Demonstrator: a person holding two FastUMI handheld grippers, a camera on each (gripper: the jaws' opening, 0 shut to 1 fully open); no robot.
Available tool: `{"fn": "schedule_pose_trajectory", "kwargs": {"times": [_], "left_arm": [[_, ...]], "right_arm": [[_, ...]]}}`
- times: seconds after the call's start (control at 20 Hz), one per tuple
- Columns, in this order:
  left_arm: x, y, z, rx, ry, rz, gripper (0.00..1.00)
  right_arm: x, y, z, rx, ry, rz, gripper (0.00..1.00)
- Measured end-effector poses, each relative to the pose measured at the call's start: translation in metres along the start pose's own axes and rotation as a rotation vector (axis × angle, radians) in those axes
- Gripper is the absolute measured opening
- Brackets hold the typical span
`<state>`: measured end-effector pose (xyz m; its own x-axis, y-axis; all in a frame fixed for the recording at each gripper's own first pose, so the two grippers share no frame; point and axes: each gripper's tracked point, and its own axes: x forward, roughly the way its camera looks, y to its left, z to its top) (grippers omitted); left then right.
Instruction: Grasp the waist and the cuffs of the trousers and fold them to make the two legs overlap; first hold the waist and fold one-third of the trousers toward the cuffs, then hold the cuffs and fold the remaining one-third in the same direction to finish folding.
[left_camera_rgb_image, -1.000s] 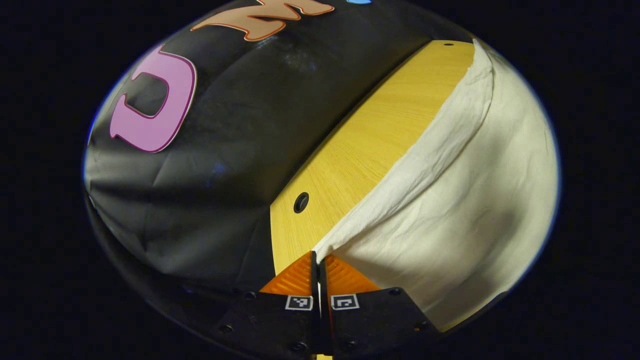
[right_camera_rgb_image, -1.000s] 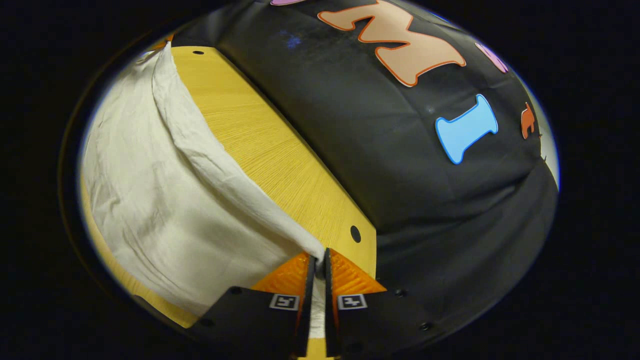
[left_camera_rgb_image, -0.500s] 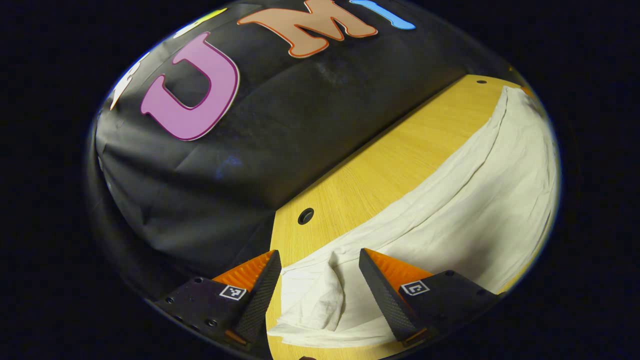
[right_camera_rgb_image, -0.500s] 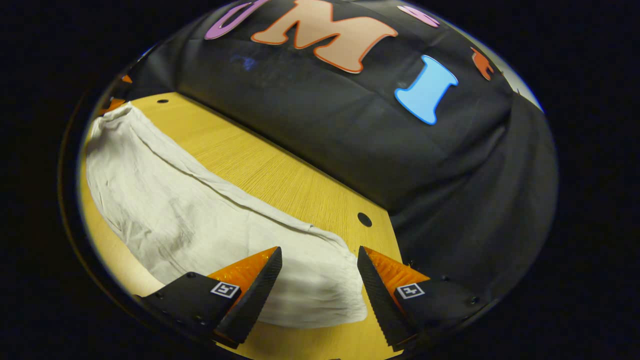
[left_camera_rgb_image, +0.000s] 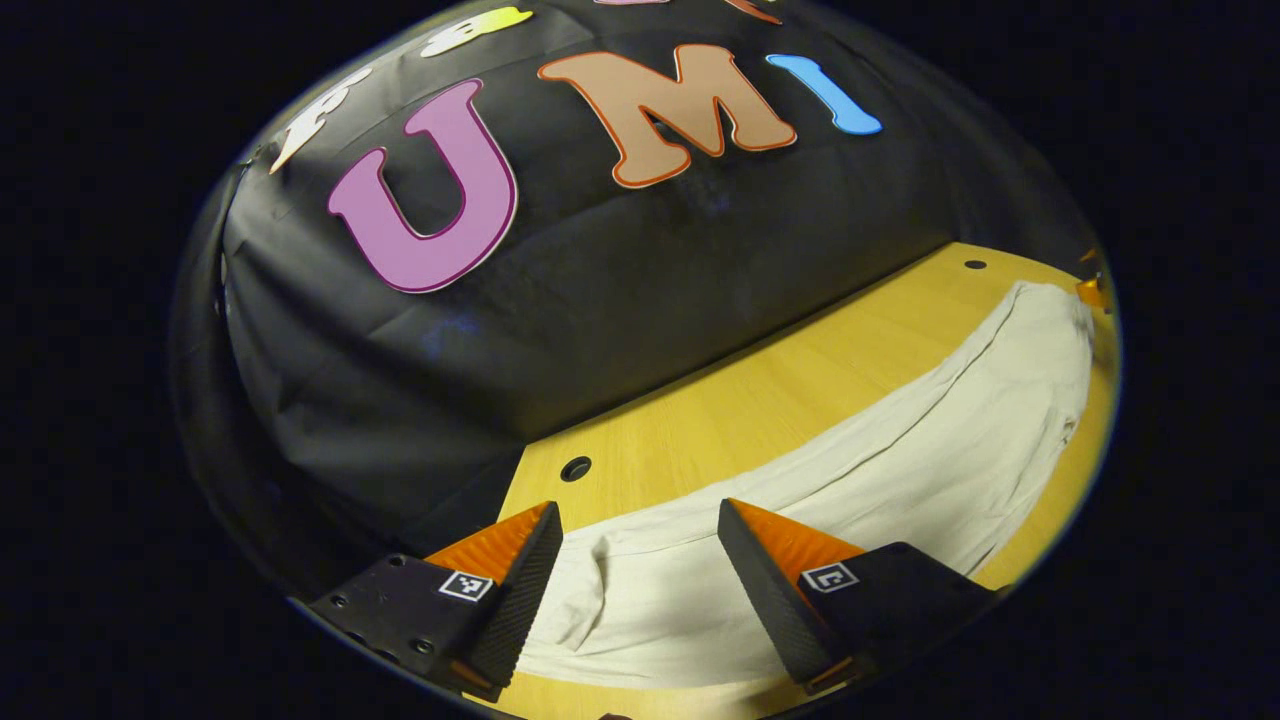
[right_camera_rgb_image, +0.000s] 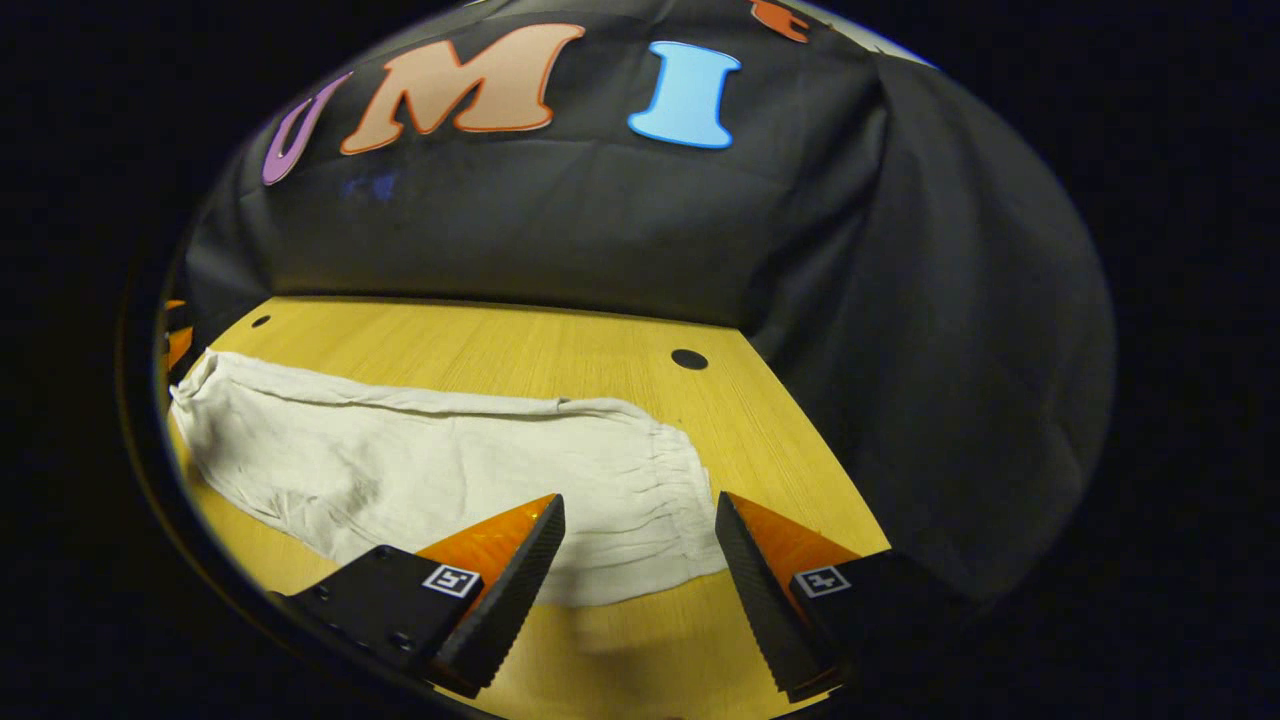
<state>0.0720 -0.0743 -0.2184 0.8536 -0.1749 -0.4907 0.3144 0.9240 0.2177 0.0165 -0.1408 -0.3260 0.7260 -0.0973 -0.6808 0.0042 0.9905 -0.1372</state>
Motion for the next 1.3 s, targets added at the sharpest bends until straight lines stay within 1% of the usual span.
{"fn": "schedule_pose_trajectory", "kwargs": {"times": [0.05, 0.1, 0.15, 0.2, 0.25, 0.3, 0.35, 0.5, 0.65, 0.7, 0.75, 0.8, 0.85, 0.9, 1.0, 1.05, 1.1, 1.15, 1.2, 1.25, 1.3], "left_arm": [[-0.001, -0.004, 0.003, -0.018, -0.001, -0.005, 0.95], [-0.004, -0.005, 0.005, -0.038, -0.004, -0.008, 0.96], [-0.005, -0.006, 0.008, -0.063, -0.007, -0.013, 0.95], [-0.007, -0.008, 0.01, -0.081, -0.006, -0.016, 0.95], [-0.008, -0.008, 0.011, -0.091, -0.004, -0.013, 0.96], [-0.012, -0.009, 0.011, -0.097, -0.002, -0.011, 0.96], [-0.016, -0.009, 0.009, -0.104, 0.0, -0.007, 0.96], [-0.024, -0.007, 0.007, -0.124, 0.014, 0.011, 0.96], [-0.03, -0.005, 0.003, -0.135, 0.034, 0.028, 0.96], [-0.033, -0.005, 0.002, -0.136, 0.038, 0.035, 0.96], [-0.035, -0.004, 0.002, -0.137, 0.041, 0.041, 0.96], [-0.036, -0.004, 0.002, -0.137, 0.043, 0.048, 0.96], [-0.038, -0.004, 0.003, -0.137, 0.045, 0.053, 0.96], [-0.039, -0.004, 0.003, -0.136, 0.046, 0.06, 0.96], [-0.042, -0.007, 0.003, -0.13, 0.048, 0.068, 0.96], [-0.043, -0.01, 0.003, -0.131, 0.051, 0.07, 0.96], [-0.043, -0.013, 0.003, -0.134, 0.053, 0.07, 0.96], [-0.044, -0.016, 0.004, -0.136, 0.056, 0.071, 0.96], [-0.045, -0.019, 0.005, -0.138, 0.057, 0.072, 0.96], [-0.046, -0.022, 0.006, -0.139, 0.058, 0.073, 0.96], [-0.048, -0.026, 0.007, -0.14, 0.058, 0.073, 0.96]], "right_arm": [[0.001, -0.006, -0.002, 0.035, 0.01, -0.008, 1.0], [0.001, -0.008, -0.006, 0.065, 0.02, -0.012, 0.98], [0.003, -0.01, -0.01, 0.101, 0.035, -0.015, 1.0], [0.007, -0.014, -0.015, 0.135, 0.05, -0.021, 0.98], [0.01, -0.017, -0.019, 0.167, 0.062, -0.031, 1.0], [0.013, -0.021, -0.024, 0.196, 0.077, -0.045, 0.98], [0.017, -0.024, -0.03, 0.221, 0.092, -0.059, 1.0], [0.026, -0.029, -0.048, 0.301, 0.15, -0.084, 0.98], [0.032, -0.025, -0.057, 0.374, 0.198, -0.072, 0.97], [0.035, -0.024, -0.06, 0.393, 0.205, -0.068, 0.94], [0.037, -0.023, -0.061, 0.407, 0.218, -0.064, 0.97], [0.039, -0.021, -0.065, 0.42, 0.234, -0.059, 0.94], [0.04, -0.025, -0.066, 0.424, 0.242, -0.067, 0.96], [0.043, -0.028, -0.068, 0.418, 0.237, -0.072, 0.85], [0.045, -0.028, -0.068, 0.41, 0.24, -0.055, 0.69], [0.043, -0.024, -0.069, 0.406, 0.255, -0.032, 0.63], [0.044, -0.022, -0.065, 0.407, 0.244, -0.007, 0.46], [0.043, -0.018, -0.066, 0.413, 0.252, 0.007, 0.43], [0.044, -0.019, -0.063, 0.415, 0.245, 0.02, 0.24], [0.046, -0.021, -0.062, 0.416, 0.241, 0.027, 0.16], [0.044, -0.023, -0.063, 0.416, 0.242, 0.034, 0.16]]}}
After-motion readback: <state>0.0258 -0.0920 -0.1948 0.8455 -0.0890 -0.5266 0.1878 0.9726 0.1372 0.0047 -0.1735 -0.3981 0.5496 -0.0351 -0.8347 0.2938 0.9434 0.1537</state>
